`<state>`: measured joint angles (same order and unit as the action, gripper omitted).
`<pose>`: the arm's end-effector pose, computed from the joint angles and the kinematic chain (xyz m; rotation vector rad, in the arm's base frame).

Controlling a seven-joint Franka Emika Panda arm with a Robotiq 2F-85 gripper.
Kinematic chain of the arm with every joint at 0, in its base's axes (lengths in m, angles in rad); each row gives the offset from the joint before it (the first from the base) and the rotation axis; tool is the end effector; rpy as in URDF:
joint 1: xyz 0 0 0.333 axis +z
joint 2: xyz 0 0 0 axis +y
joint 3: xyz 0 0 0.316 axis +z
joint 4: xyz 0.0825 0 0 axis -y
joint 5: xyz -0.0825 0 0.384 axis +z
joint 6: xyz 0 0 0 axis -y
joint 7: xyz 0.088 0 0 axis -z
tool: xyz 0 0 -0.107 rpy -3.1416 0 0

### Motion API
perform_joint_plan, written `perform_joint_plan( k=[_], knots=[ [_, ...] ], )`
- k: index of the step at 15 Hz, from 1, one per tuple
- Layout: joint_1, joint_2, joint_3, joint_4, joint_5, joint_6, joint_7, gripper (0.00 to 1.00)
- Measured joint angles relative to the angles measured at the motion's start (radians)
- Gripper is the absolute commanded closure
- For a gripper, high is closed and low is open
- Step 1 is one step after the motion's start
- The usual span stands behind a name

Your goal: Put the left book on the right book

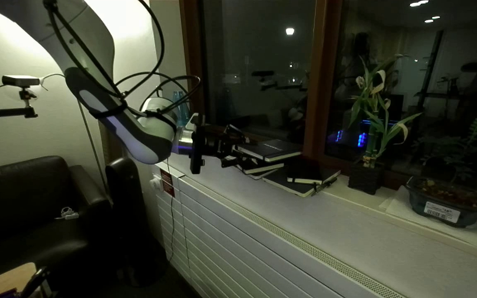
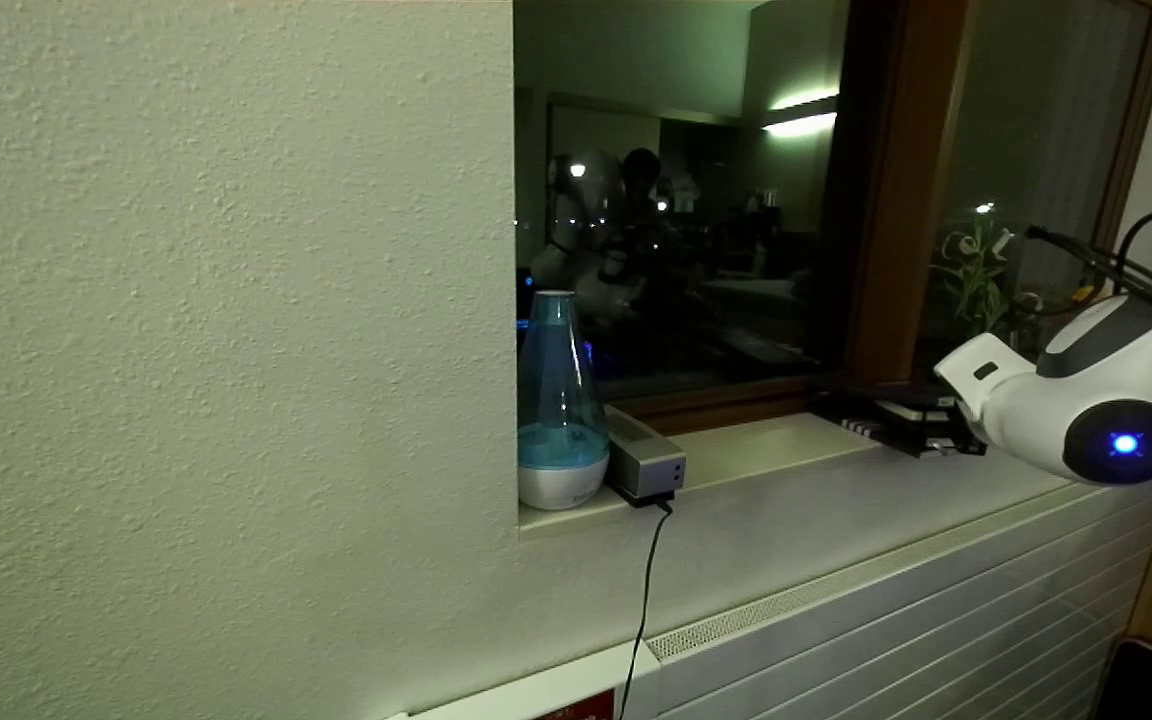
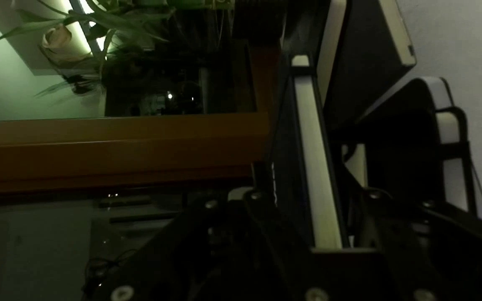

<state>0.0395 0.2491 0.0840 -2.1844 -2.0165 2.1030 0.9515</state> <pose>0.5714 0.0270 0.2950 1.6424 0.6568 0.5998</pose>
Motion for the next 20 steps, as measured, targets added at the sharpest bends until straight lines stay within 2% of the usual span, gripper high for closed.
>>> perform_joint_plan(
  k=[4,9,11,14,20],
  knots=[
    [0.000,-0.021,0.000,-0.010,0.041,0.033,-0.022,0.03],
    [0.000,-0.058,0.000,-0.031,0.100,0.066,-0.055,0.00],
    [0.000,-0.076,0.000,-0.036,0.162,0.095,-0.075,0.00],
    [0.001,-0.120,0.004,-0.044,0.354,0.183,-0.130,0.00],
    [0.046,-0.259,0.046,-0.097,0.866,0.336,-0.300,0.00]
  ],
)
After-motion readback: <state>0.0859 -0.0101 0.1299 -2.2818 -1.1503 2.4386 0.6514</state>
